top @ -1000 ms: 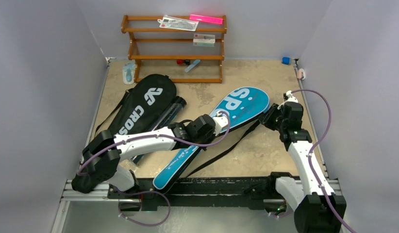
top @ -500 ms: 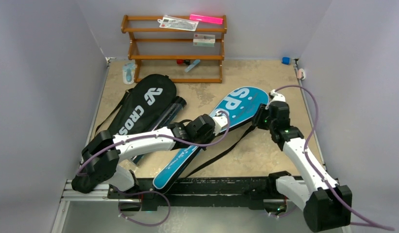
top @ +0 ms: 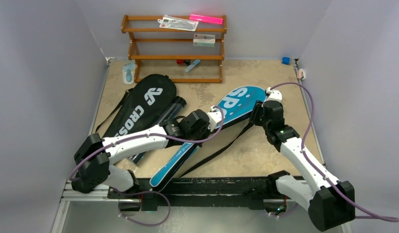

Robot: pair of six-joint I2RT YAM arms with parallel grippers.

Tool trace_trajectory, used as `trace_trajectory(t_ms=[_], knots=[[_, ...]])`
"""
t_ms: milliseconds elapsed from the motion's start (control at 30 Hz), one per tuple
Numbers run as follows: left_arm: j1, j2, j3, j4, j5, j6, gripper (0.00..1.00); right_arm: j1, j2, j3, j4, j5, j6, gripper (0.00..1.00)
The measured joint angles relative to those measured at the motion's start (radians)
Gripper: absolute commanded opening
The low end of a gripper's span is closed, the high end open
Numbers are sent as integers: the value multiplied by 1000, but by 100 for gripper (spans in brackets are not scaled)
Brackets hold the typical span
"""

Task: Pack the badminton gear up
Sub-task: Zip the racket bag at the center of the board.

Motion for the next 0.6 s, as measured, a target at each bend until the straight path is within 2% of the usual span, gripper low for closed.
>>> trace_trajectory(t_ms=[333, 600], knots=[[0, 0, 7, -1, 23, 8, 0, 3, 33, 37, -2, 63, -23, 45], [1, 0, 8, -1, 29, 8, 0, 3, 73, 64, -8, 101, -23, 34]])
